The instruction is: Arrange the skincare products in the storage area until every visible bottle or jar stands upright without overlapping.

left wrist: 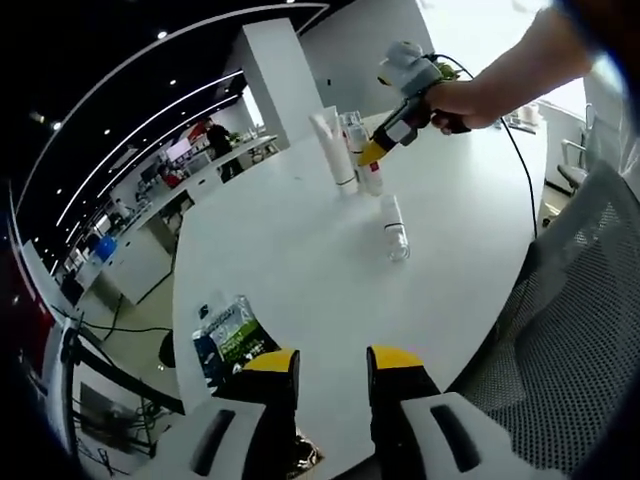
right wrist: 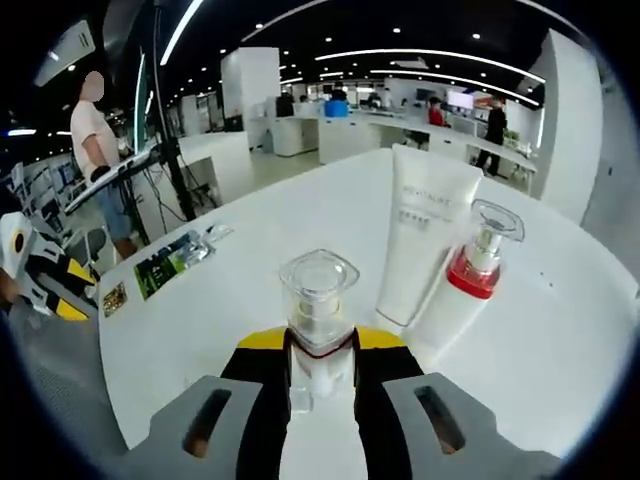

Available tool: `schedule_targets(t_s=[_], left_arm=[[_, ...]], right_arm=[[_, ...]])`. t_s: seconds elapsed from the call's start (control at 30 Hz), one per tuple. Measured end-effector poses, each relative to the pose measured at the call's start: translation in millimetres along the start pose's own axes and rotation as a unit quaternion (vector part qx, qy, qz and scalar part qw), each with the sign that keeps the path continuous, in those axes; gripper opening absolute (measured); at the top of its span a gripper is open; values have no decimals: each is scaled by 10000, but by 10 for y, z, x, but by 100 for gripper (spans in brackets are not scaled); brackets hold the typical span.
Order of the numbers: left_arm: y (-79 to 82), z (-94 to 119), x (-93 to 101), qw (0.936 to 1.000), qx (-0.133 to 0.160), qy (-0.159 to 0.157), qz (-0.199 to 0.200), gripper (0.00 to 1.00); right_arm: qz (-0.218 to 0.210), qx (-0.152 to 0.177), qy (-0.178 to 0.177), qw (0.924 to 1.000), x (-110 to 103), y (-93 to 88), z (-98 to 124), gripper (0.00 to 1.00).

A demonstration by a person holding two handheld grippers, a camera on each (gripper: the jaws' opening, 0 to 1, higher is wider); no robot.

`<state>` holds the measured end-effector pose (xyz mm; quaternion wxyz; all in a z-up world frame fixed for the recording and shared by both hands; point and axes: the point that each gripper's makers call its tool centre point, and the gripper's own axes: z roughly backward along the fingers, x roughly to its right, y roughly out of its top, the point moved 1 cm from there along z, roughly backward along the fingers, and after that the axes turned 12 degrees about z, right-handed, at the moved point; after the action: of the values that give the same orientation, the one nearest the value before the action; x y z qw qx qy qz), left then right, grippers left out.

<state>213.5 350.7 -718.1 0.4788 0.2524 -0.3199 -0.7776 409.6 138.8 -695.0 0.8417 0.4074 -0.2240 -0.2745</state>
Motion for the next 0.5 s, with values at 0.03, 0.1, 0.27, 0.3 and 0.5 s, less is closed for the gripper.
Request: schedule_targets(t_s=[0.03,0.1,0.27,0.3,0.5], left_arm=[[-4,0,1,10000,-7,-3,-6,27],[-9,0,7,10000,-29,-20,-44,27],[-43,-7,6,9999,-131,-50,-68,22],[-53,-3,17,9998,-162,-91,-58,19],[-40,-5,43,9997,-140,-180,-28,19]], right_arm=[[31,-18,-3,10000,0,-6,-8,21],[93,-61,-17,9999,19,-19,-32,21],[47,-63,-118,9999,100,22,-86,21],[43,-56,-121,9999,102,35,-96,21],[184,-32,-126,9997,130,85,-190,21]])
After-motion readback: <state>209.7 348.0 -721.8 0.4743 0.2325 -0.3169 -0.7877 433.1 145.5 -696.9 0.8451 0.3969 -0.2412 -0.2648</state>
